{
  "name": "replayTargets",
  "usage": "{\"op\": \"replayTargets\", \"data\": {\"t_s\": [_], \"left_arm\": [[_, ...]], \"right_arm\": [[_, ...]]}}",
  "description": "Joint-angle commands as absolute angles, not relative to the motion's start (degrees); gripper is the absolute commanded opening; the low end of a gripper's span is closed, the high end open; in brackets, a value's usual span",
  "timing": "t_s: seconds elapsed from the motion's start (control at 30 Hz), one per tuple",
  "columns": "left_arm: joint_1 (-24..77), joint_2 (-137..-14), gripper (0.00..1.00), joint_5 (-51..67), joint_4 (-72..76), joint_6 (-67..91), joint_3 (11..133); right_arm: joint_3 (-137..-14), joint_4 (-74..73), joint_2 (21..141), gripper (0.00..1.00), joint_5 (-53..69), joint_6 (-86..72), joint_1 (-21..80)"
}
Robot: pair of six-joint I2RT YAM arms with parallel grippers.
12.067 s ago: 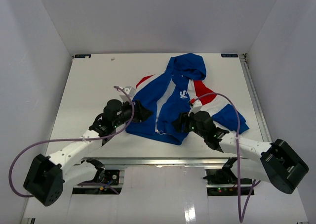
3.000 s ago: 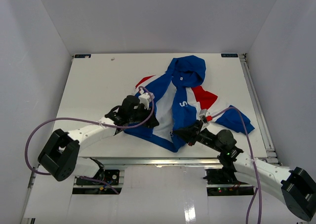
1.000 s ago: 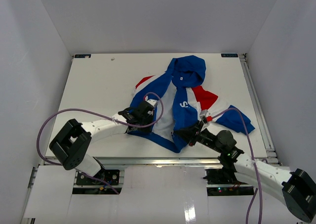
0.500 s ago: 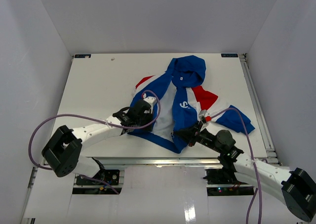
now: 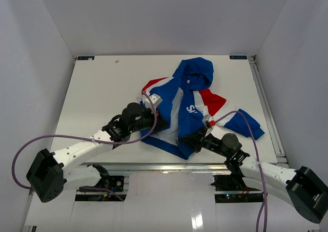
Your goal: Zip up the jacket
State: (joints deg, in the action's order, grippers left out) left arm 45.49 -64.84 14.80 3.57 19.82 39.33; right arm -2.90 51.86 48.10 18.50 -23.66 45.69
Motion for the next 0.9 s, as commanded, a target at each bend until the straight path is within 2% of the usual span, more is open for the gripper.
{"op": "replayTargets", "data": {"t_s": [0.0,0.13,0.3,0.87], "left_arm": [[45.2,-61.7,0.00,21.9,11.9,18.6,35.3],[45.2,-57.9,0.00,25.7,22.9,19.5,30.0],[45.2,-54.7,0.00,28.5,29.3,20.3,27.0],[45.1,-54.2,0.00,34.3,36.0,20.8,23.7]], "right_arm": [[-4.6,58.0,47.8,0.08,20.9,-21.9,45.4],[-4.7,59.8,48.2,0.08,22.3,-21.8,45.4],[-5.0,61.6,48.0,0.08,24.0,-22.2,45.4],[-6.1,66.4,47.7,0.08,27.6,-24.3,45.4]]}}
